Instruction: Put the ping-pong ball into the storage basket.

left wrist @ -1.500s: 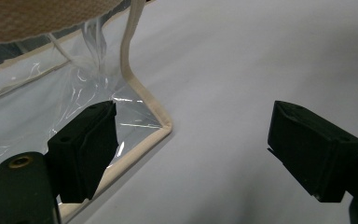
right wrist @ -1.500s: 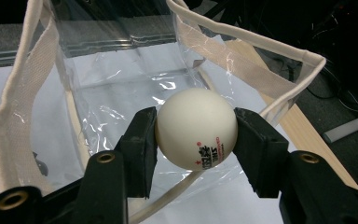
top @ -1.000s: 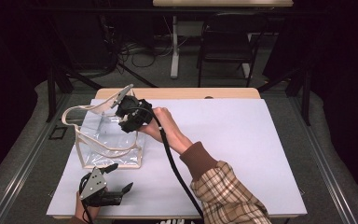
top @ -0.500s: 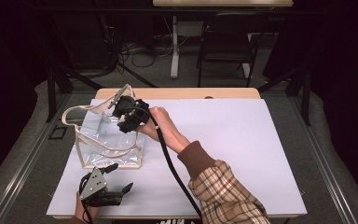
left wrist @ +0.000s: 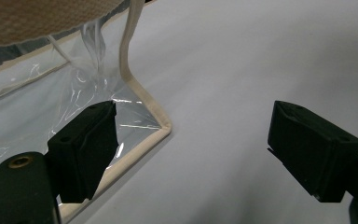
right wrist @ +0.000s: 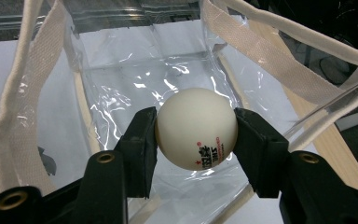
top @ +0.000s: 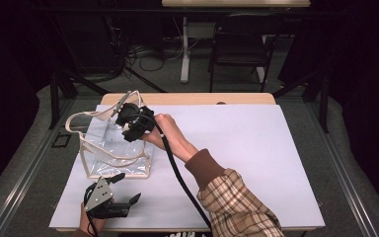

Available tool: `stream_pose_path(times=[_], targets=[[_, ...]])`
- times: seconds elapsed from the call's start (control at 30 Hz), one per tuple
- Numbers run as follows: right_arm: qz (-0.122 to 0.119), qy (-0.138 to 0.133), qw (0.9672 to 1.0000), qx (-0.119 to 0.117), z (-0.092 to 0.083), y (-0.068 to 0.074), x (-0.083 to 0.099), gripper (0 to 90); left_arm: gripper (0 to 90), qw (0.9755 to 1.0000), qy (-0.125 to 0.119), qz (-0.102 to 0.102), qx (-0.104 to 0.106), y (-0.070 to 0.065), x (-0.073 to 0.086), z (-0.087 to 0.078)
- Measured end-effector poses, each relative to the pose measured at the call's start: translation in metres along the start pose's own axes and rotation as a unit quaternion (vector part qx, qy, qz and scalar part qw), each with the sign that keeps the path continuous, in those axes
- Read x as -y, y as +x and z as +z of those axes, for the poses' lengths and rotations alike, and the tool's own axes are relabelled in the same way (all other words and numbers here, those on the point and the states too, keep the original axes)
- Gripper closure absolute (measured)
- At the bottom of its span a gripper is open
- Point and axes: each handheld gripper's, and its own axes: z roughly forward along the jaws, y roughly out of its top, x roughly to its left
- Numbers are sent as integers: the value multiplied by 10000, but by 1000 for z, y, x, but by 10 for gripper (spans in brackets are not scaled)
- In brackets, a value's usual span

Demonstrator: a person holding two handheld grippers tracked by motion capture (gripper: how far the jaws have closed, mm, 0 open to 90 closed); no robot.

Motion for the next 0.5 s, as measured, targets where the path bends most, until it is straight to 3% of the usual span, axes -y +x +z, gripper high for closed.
stream_pose_path(times=[0.5], targets=[[-78,244,9997,-39,15,3,-7,506,160,10000,-26,0,6,0,0,0]])
